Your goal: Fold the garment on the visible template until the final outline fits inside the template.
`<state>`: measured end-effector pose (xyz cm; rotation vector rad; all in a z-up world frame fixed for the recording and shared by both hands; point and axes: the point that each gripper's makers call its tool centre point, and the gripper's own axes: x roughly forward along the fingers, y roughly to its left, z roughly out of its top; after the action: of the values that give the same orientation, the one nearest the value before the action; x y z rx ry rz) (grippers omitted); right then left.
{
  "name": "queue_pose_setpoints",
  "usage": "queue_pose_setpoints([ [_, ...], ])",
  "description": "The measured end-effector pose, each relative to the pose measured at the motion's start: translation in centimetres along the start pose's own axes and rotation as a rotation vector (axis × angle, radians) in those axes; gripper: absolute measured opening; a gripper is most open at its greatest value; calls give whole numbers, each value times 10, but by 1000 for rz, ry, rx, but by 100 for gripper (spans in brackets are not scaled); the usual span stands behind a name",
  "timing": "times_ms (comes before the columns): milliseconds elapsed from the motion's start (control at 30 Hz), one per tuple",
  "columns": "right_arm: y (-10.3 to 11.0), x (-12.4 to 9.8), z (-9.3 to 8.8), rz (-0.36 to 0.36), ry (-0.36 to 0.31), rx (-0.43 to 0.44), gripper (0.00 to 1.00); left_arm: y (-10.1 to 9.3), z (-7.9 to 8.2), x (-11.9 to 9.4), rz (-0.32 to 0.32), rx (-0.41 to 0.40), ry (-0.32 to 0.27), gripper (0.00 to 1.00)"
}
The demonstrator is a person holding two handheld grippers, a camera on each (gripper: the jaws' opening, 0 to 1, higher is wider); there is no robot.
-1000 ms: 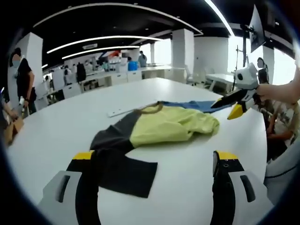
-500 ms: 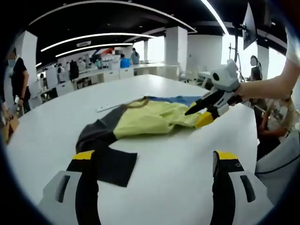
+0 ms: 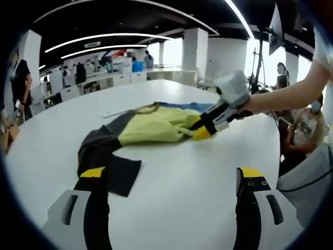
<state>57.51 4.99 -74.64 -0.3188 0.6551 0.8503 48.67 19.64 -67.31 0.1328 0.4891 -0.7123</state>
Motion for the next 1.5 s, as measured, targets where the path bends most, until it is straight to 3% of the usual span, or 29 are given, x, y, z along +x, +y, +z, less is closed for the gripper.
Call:
queue_pose_setpoints([
  [200, -11, 6, -9, -65, 38, -17, 9, -3, -2, -4, 4, -15, 3, 98],
  [467, -17, 3, -7, -64, 34, 19, 0, -11, -8, -7, 0, -16, 12, 97],
  [667, -12, -18, 15, -44, -10, -10, 0, -12, -6, -7, -3, -5, 10, 96],
  [1000, -41, -51, 58, -84, -101, 19, 0, -18, -8, -5, -20, 10, 20, 92],
  [1267, -71, -49, 67, -125, -130, 117, 0, -19, -10, -1, -27, 9, 36, 89],
  [1367, -85, -42, 64, -141, -133, 207, 0, -18, -10, 1, -25, 6, 39, 88],
  [1500, -97, -29, 57, -147, -114, 233, 0, -17, -9, 4, -27, 2, 41, 86],
])
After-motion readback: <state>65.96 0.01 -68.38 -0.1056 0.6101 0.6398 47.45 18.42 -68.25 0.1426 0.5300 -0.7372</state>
